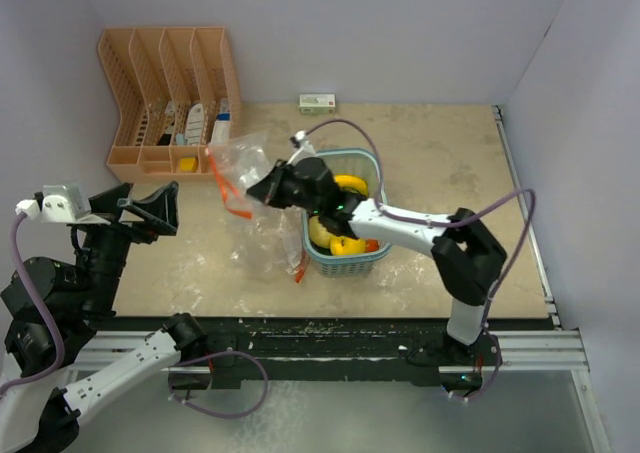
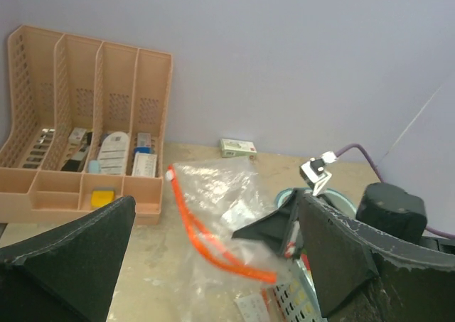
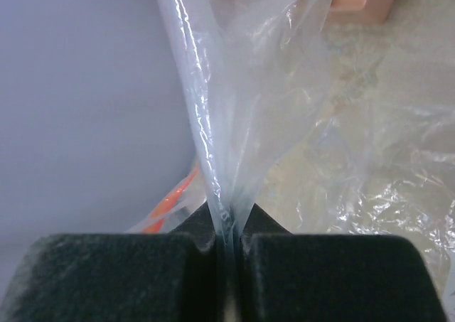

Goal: Place the food in the zip-top bag and seal the zipper
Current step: Pick up the zipper food storage bag at the center of the board.

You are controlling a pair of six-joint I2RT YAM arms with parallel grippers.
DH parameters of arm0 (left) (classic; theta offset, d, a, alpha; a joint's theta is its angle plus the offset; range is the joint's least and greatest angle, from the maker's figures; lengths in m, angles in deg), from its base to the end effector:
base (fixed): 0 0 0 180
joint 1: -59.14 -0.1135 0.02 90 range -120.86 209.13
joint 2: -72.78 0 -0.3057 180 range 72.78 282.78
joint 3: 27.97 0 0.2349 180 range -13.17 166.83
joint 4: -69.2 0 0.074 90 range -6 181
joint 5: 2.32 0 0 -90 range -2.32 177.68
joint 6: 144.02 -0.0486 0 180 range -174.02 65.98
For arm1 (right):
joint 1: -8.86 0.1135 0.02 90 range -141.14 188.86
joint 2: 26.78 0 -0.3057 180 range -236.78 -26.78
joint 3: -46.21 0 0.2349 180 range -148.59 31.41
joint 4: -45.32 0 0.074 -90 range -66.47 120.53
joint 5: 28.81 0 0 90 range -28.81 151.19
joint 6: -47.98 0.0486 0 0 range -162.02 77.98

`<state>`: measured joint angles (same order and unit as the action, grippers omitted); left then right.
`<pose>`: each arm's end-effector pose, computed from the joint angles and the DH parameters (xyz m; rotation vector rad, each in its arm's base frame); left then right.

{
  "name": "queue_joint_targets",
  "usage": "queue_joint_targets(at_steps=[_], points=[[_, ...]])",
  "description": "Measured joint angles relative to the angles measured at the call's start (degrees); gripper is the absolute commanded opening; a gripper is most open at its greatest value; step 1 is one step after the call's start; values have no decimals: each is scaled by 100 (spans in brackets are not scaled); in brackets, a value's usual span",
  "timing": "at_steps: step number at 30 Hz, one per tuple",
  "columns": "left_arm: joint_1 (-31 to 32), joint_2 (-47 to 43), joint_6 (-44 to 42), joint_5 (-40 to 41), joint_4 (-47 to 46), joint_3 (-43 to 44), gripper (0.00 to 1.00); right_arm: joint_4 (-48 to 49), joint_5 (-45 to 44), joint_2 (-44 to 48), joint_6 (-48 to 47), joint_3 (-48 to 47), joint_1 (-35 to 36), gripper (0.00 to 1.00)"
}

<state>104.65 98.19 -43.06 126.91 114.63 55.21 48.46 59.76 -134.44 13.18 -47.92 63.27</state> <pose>0.0067 0.0371 0.4672 -0.1627 1.4043 -0.3539 0.2697 0.3747 0.3277 0.0340 1.9644 1.3237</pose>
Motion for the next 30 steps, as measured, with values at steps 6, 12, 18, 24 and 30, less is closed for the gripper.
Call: queue_joint_targets(at_steps=[6,12,18,24,30], points=[[0,-197,48,-431,-435,-275,99,2415,1045,1029,1241,1803,-1023,0],[0,-350,155,-813,-809,-761,94,4577,1906,1023,2627,2420,-1163,0],[0,-538,372,-1364,-1274,-1486,88,6546,2369,337,4052,2461,-1106,0],[0,-664,573,-1668,-1825,-1917,70,6920,2498,-4,4872,2568,-1084,0],[0,-651,710,-1827,-2155,-2118,64,7152,2538,85,5178,2566,-1080,0]])
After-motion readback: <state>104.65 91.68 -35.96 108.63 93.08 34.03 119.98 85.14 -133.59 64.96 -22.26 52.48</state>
